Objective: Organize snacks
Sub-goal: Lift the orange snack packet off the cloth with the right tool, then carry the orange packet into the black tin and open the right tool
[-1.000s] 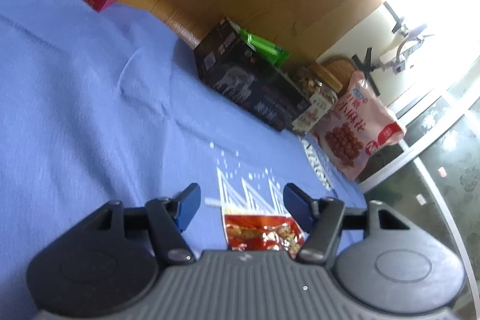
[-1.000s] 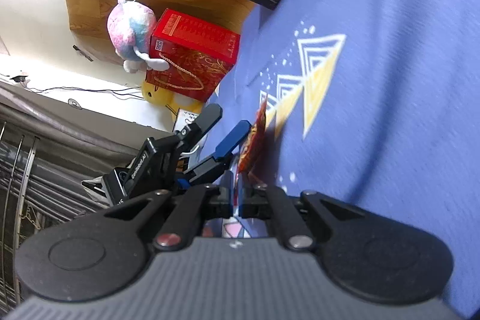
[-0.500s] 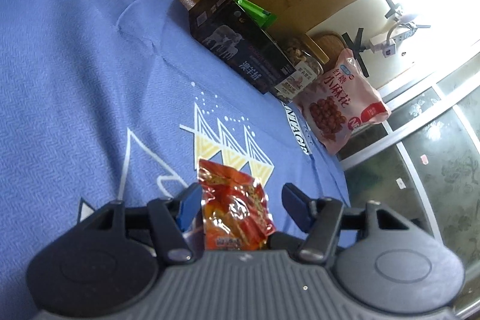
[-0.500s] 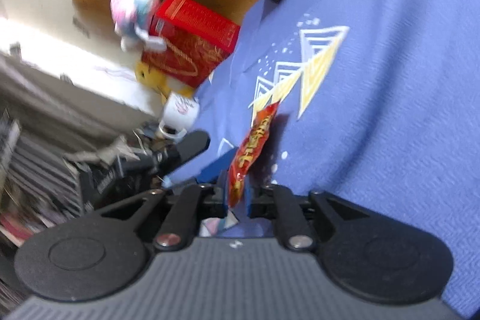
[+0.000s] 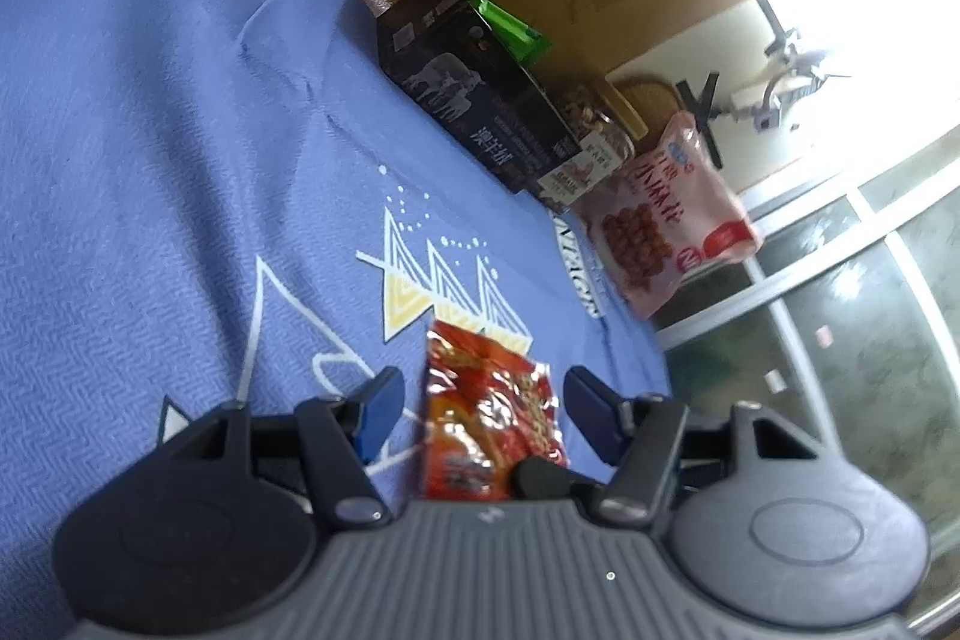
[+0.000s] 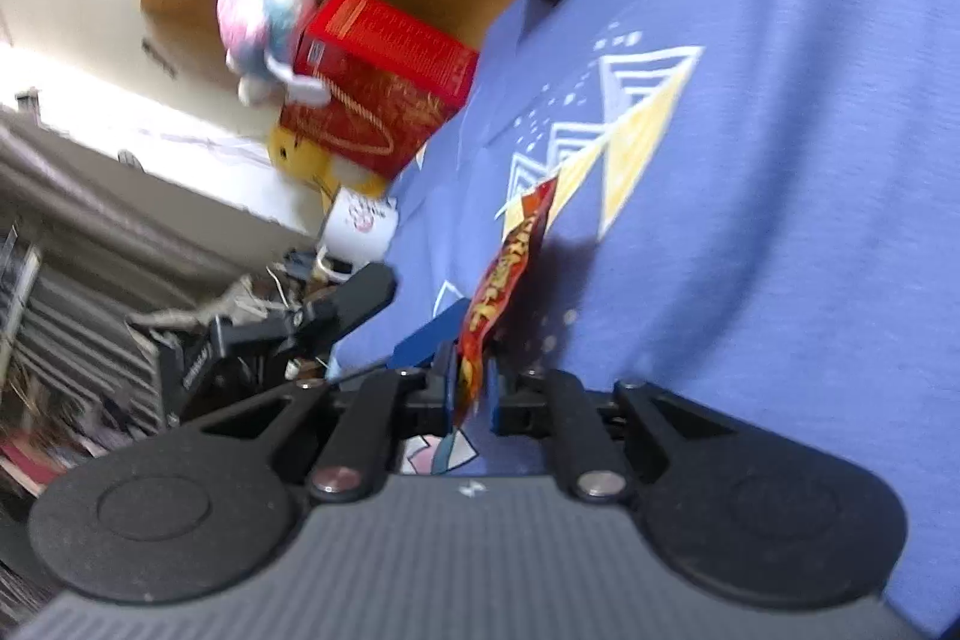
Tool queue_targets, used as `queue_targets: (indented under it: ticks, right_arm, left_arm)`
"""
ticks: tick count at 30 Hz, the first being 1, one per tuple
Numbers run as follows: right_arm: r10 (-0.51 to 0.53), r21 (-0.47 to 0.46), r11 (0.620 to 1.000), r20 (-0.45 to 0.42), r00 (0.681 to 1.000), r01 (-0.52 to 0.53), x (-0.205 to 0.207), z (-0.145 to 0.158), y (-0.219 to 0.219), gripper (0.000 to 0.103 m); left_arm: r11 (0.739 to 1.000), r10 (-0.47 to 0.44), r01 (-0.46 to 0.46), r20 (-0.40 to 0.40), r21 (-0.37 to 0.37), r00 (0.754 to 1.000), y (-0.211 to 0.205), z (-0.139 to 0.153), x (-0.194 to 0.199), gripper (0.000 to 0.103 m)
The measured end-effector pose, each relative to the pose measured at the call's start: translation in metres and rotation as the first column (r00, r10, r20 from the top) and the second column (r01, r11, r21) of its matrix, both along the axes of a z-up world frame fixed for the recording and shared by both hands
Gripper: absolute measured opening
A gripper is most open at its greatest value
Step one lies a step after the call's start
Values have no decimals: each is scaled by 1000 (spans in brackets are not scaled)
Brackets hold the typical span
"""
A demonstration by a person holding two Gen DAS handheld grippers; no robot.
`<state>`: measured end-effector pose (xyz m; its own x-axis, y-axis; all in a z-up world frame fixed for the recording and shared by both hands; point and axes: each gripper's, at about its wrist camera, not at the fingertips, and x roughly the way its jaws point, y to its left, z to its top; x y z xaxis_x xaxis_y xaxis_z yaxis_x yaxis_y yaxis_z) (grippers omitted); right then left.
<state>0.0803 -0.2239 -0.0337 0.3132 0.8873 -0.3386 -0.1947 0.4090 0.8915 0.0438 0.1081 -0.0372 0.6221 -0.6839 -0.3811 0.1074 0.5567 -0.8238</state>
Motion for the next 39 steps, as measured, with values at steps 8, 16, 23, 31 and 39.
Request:
queue_targets:
  ticks: [8, 16, 23, 31, 39]
  right_arm:
    - [16, 63, 998, 52, 999, -19, -5, 14, -9, 13]
    - [73, 45, 996, 118, 990, -79, -2, 26, 8, 13]
    - [38, 41, 998, 159, 987, -46, 24, 45, -1, 13]
    - [-36, 14, 999, 261, 965, 33, 99, 85, -8, 13]
    - [-83, -94, 988, 317, 945, 119, 204, 99, -6, 15]
  left_arm:
    - [995, -26, 24, -18, -98, 999, 3, -3, 2, 61]
    - [994, -51, 53, 19, -92, 999, -15, 14, 0, 46]
    - [997, -74, 74, 27, -19, 997, -24, 42, 42, 34]
    - [993, -88, 80, 90, 88, 992, -42, 96, 136, 34]
    - [984, -42, 27, 82, 177, 996, -65, 106, 255, 37]
